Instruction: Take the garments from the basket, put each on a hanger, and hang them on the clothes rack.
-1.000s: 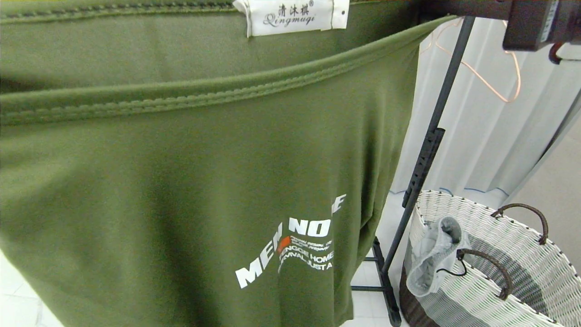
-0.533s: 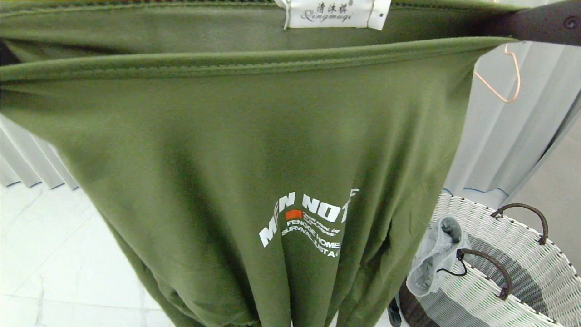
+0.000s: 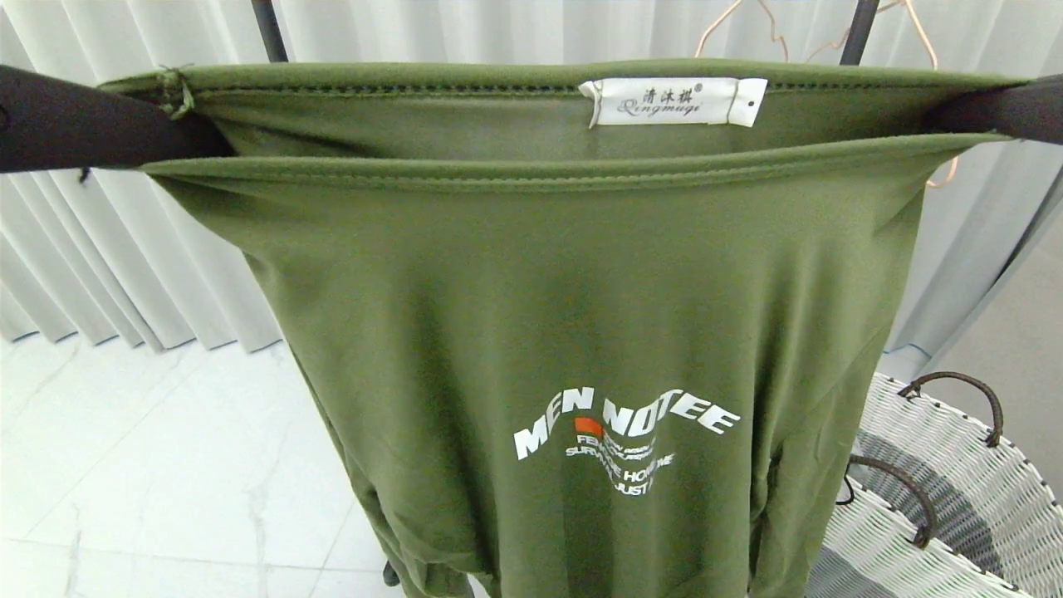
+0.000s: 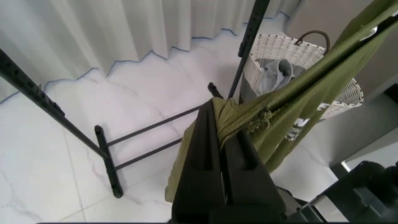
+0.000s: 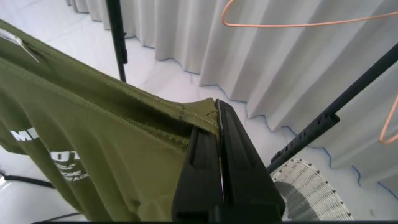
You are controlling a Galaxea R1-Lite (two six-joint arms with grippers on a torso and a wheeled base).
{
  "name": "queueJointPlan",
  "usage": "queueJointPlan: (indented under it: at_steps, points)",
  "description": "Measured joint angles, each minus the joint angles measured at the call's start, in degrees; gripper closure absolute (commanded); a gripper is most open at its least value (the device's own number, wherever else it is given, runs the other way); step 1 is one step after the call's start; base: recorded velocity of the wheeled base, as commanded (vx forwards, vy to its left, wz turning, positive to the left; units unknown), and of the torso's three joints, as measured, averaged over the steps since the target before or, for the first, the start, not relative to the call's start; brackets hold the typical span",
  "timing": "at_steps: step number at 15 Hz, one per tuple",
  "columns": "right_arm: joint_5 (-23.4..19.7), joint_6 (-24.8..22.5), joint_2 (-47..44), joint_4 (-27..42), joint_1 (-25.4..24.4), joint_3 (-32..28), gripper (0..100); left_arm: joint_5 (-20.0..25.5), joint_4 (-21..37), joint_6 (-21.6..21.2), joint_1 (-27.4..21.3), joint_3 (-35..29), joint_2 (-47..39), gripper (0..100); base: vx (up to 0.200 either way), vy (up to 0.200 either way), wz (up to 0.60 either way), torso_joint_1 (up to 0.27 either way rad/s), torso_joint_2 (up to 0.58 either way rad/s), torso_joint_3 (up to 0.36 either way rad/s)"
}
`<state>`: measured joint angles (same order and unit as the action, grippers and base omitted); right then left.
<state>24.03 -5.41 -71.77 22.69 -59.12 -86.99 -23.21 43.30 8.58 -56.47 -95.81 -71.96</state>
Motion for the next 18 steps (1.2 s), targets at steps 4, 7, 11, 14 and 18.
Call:
queueJointPlan:
  at_steps: [4, 7, 11, 14, 18]
  points:
    - [0.02, -0.09, 0.16, 0.22, -0.11, 0.00, 100, -0.07, -2.04, 0.01, 0.00, 0.02, -0.30, 100, 0.000, 0.000, 0.00, 0.000, 0.00, 0.000]
    - [0.06, -0.09, 0.24, 0.33, -0.11, 0.28, 100, -0.10, -3.67, -0.07, -0.56, -0.09, -0.50, 100, 0.000, 0.000, 0.00, 0.000, 0.00, 0.000]
    - [0.05, -0.11, 0.27, 0.33, -0.18, 0.66, 0, -0.10, -3.73, -0.07, -0.67, -0.02, -0.55, 100, 0.000, 0.000, 0.00, 0.000, 0.00, 0.000]
    - [0.00, -0.11, 1.21, 0.24, -0.18, 3.50, 0, -0.10, -3.73, -0.07, -0.67, 0.28, -0.61, 100, 0.000, 0.000, 0.00, 0.000, 0.00, 0.000]
    - [-3.06, 0.17, 4.99, -0.50, -0.16, 6.97, 0, -0.43, -5.51, -5.72, 1.12, 1.62, -0.61, 100, 0.000, 0.000, 0.00, 0.000, 0.00, 0.000]
